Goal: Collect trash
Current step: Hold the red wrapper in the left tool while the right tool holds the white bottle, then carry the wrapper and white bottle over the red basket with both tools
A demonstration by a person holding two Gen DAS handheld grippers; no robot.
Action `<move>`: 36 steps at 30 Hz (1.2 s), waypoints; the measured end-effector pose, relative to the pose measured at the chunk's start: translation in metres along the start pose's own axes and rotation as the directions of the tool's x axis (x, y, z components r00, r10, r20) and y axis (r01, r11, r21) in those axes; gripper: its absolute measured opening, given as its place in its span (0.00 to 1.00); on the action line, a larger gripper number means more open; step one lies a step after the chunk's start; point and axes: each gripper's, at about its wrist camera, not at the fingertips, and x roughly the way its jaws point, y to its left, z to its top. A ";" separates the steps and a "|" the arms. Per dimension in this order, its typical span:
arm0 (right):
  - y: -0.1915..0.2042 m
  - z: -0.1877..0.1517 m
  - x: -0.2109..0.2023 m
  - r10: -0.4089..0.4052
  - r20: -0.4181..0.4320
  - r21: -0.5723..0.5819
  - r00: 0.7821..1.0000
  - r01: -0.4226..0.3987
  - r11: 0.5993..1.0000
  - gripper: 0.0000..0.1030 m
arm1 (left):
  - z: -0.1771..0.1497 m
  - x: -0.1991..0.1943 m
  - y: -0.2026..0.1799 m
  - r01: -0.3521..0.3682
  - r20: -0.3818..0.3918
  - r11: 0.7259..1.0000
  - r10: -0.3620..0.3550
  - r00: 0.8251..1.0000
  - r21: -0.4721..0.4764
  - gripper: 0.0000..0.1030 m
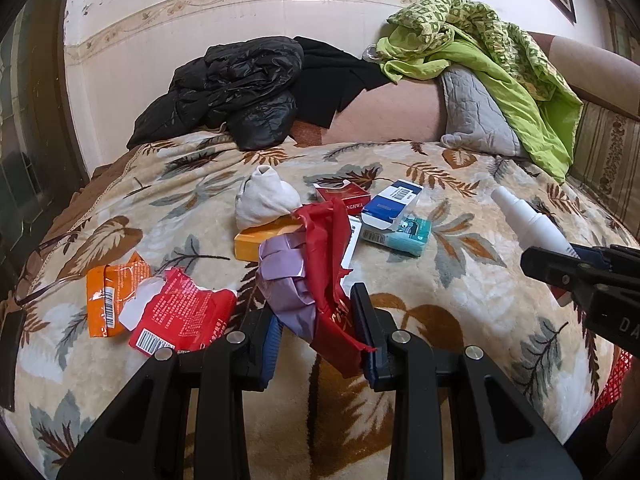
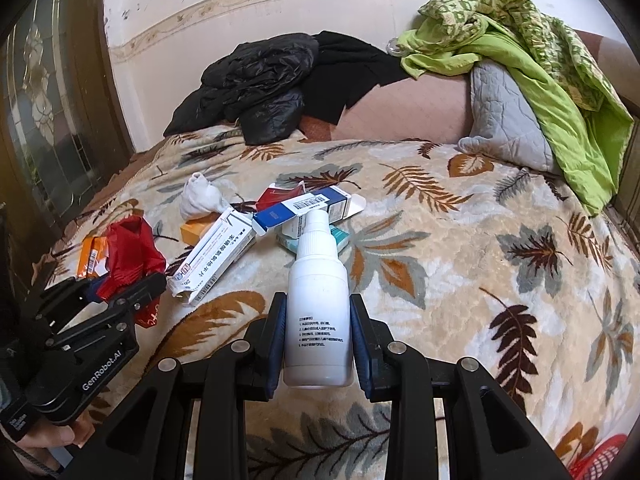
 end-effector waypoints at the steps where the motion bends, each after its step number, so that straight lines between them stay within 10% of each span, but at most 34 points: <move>1: -0.001 -0.001 -0.002 0.001 0.000 0.003 1.000 -0.001 1.000 0.31 | 0.000 -0.001 0.000 0.002 0.001 1.000 -0.002 1.000 0.001 0.31; 16: -0.074 -0.053 -0.108 -0.006 0.018 0.179 1.000 0.003 0.984 0.31 | -0.011 -0.045 -0.078 0.282 -0.021 0.952 -0.282 0.959 0.120 0.31; 24: -0.171 -0.102 -0.170 -0.146 -0.034 0.380 0.989 0.148 0.913 0.31 | -0.011 -0.075 -0.169 0.516 -0.114 0.830 -0.504 0.856 0.211 0.31; 28: -0.215 -0.135 -0.194 -0.212 -0.076 0.480 0.974 0.222 0.849 0.31 | -0.015 -0.091 -0.228 0.628 -0.193 0.736 -0.598 0.778 0.251 0.31; 36: -0.267 -0.177 -0.216 -0.246 -0.131 0.607 0.960 0.274 0.746 0.32 | -0.030 -0.108 -0.331 0.743 -0.324 0.598 -0.668 0.670 0.301 0.35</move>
